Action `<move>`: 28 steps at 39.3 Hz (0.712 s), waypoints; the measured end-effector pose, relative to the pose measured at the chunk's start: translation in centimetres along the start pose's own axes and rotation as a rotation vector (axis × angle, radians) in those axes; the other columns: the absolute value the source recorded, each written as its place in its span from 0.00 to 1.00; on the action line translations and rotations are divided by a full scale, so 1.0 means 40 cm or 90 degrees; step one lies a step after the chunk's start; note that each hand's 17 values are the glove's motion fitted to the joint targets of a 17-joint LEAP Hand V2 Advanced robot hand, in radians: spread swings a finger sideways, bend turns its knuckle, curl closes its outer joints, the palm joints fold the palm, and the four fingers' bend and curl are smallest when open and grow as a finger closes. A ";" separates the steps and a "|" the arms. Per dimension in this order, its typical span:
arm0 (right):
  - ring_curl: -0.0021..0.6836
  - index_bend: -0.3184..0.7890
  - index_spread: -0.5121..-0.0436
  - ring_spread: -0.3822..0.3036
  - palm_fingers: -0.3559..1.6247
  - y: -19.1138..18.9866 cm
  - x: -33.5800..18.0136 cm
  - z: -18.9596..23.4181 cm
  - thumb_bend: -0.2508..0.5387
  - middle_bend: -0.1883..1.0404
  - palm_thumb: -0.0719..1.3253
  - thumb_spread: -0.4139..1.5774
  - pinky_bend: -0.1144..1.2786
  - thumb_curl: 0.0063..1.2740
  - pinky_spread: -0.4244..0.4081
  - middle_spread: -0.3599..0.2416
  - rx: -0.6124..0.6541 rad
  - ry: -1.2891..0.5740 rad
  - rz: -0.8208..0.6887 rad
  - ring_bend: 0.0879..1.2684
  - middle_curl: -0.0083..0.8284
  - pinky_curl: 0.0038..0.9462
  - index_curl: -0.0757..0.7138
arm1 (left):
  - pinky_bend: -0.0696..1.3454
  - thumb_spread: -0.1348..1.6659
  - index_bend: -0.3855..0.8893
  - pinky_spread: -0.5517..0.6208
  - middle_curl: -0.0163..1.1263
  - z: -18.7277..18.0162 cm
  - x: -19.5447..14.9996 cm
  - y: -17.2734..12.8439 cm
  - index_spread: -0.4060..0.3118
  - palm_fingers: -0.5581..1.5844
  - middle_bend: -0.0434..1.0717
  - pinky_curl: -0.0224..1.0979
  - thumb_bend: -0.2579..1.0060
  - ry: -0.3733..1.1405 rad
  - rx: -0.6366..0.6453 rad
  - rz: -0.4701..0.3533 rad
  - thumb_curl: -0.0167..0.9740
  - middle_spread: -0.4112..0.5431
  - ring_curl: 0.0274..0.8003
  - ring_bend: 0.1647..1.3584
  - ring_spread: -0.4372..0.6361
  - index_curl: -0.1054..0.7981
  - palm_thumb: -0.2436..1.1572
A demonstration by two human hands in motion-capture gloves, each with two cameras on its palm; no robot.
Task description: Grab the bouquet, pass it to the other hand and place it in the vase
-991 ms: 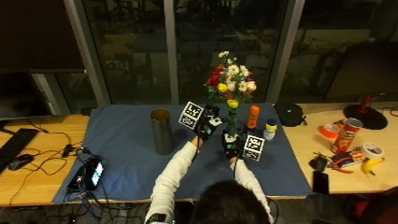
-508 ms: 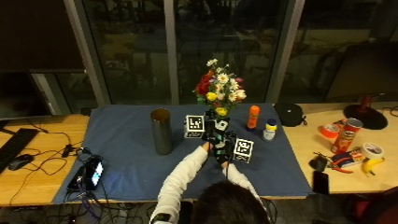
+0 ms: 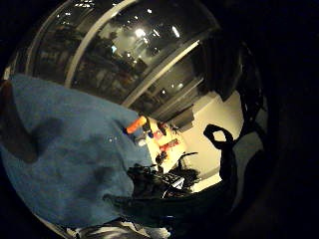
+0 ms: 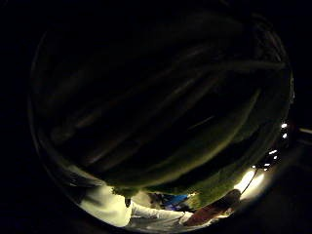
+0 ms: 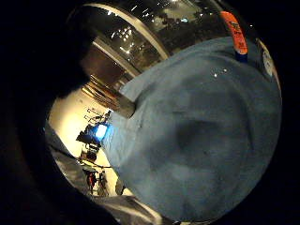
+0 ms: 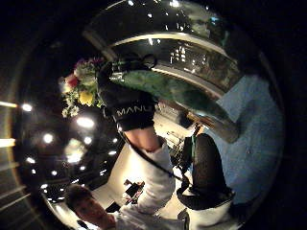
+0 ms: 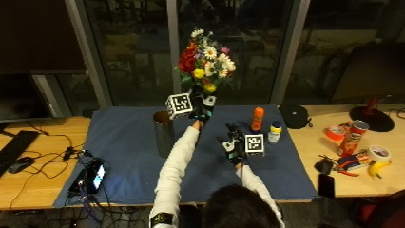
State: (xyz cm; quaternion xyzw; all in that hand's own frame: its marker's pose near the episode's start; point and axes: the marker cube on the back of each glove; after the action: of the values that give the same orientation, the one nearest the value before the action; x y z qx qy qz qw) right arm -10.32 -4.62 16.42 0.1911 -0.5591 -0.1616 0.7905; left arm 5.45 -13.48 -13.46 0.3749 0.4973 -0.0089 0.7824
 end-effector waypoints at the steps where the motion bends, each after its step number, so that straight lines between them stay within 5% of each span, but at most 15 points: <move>1: 0.60 0.44 0.50 0.30 0.52 -0.008 -0.006 -0.006 0.26 0.51 0.62 0.57 0.45 0.51 0.37 0.36 -0.007 0.002 -0.029 0.37 0.57 0.44 0.70 | 0.49 0.23 0.68 0.16 0.49 -0.017 0.012 -0.016 0.11 0.91 0.66 0.40 0.20 -0.010 0.013 0.002 0.68 0.09 0.54 0.52 0.06 0.64 0.80; 4: 0.58 0.42 0.46 0.38 0.39 -0.013 -0.005 -0.030 0.27 0.45 0.60 0.60 0.46 0.50 0.52 0.38 -0.016 0.049 0.045 0.29 0.54 0.45 0.68 | 0.49 0.22 0.68 0.15 0.49 -0.072 0.050 -0.058 0.10 0.91 0.67 0.41 0.19 -0.040 0.044 0.008 0.70 0.09 0.54 0.52 0.06 0.66 0.80; 11: 0.49 0.38 0.37 0.49 0.32 -0.045 -0.012 -0.070 0.27 0.35 0.56 0.65 0.47 0.47 0.68 0.42 -0.037 0.090 0.121 0.25 0.48 0.40 0.57 | 0.49 0.21 0.67 0.15 0.49 -0.176 0.124 -0.142 0.09 0.90 0.67 0.41 0.19 -0.075 0.102 0.038 0.73 0.08 0.56 0.52 0.05 0.68 0.80; 17: 0.48 0.38 0.33 0.52 0.28 -0.078 -0.054 -0.077 0.27 0.33 0.54 0.68 0.46 0.45 0.72 0.43 -0.046 0.053 -0.042 0.25 0.46 0.38 0.51 | 0.49 0.20 0.67 0.15 0.49 -0.251 0.144 -0.202 0.08 0.90 0.67 0.41 0.18 -0.110 0.155 0.060 0.75 0.08 0.57 0.52 0.05 0.70 0.80; 20: 0.47 0.39 0.32 0.53 0.28 -0.071 -0.029 -0.090 0.28 0.32 0.53 0.69 0.45 0.44 0.74 0.43 -0.046 0.085 0.017 0.26 0.46 0.37 0.49 | 0.49 0.20 0.66 0.14 0.49 -0.302 0.134 -0.237 0.08 0.90 0.68 0.41 0.18 -0.135 0.189 0.066 0.76 0.08 0.57 0.52 0.05 0.71 0.80; 25: 0.47 0.40 0.31 0.54 0.28 -0.071 -0.030 -0.104 0.28 0.32 0.53 0.70 0.45 0.43 0.75 0.45 -0.057 0.101 -0.012 0.25 0.45 0.37 0.47 | 0.48 0.20 0.66 0.15 0.49 -0.373 0.107 -0.280 0.08 0.90 0.68 0.41 0.18 -0.148 0.232 0.056 0.77 0.08 0.57 0.52 0.05 0.72 0.80; 28: 0.46 0.41 0.31 0.55 0.28 -0.062 0.000 -0.121 0.28 0.32 0.53 0.70 0.44 0.43 0.75 0.46 -0.048 0.149 0.079 0.24 0.45 0.36 0.46 | 0.48 0.20 0.66 0.15 0.49 -0.401 0.084 -0.292 0.08 0.90 0.68 0.41 0.18 -0.156 0.244 0.049 0.78 0.08 0.58 0.51 0.05 0.73 0.80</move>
State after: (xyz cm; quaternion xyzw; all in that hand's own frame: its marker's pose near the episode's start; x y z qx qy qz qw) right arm -5.86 -6.21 13.76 0.1435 -0.4673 -0.1099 0.8654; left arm -9.73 -11.11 -26.43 0.5317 0.3730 -0.1188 0.7511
